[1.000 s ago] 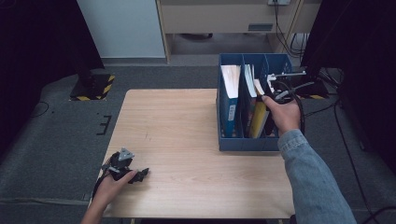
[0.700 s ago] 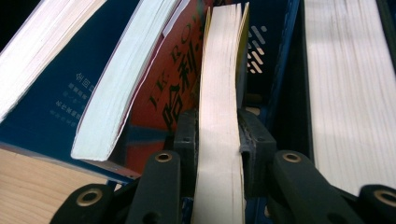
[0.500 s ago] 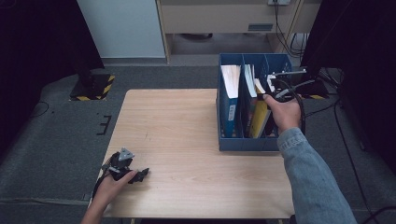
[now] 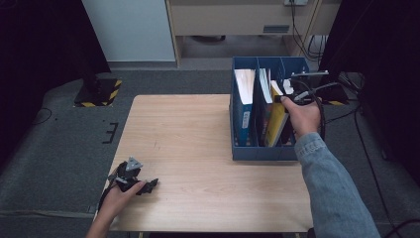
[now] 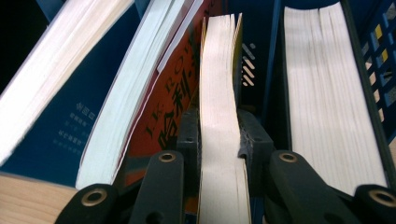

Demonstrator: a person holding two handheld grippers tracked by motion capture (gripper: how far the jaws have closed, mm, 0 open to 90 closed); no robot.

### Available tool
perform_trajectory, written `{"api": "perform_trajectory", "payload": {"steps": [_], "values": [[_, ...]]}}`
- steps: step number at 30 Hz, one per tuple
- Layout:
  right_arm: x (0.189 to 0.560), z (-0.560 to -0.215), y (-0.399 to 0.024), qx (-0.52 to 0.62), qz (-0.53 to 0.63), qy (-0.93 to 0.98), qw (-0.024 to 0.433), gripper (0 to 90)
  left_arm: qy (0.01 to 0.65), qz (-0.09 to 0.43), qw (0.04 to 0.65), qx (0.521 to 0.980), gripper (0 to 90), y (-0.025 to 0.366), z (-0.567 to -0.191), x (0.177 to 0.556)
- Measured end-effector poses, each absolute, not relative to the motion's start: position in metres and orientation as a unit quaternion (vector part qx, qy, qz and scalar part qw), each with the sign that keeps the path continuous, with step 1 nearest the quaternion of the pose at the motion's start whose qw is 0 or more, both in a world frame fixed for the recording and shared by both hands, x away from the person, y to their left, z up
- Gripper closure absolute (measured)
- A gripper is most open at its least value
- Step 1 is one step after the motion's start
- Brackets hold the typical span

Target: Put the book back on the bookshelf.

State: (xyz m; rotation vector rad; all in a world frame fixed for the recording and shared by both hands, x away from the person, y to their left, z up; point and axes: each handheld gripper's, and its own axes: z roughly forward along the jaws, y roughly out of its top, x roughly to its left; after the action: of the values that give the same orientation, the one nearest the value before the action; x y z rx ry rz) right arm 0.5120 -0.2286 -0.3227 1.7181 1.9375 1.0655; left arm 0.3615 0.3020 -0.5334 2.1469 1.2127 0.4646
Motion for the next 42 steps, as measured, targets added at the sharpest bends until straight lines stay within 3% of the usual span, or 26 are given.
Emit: {"api": "perform_trajectory", "payload": {"steps": [18,42], "values": [[0.531,-0.317,-0.224,0.614,0.394,0.657,0.189,73.9,0.460,0.176,0.314,0.812,0.0,0.301,-0.534,0.361],[0.547,-0.334,-0.218,0.619,0.395,0.648,0.202,73.6,0.456,0.176,0.313,0.814,0.0,0.301,-0.533,0.362]]}}
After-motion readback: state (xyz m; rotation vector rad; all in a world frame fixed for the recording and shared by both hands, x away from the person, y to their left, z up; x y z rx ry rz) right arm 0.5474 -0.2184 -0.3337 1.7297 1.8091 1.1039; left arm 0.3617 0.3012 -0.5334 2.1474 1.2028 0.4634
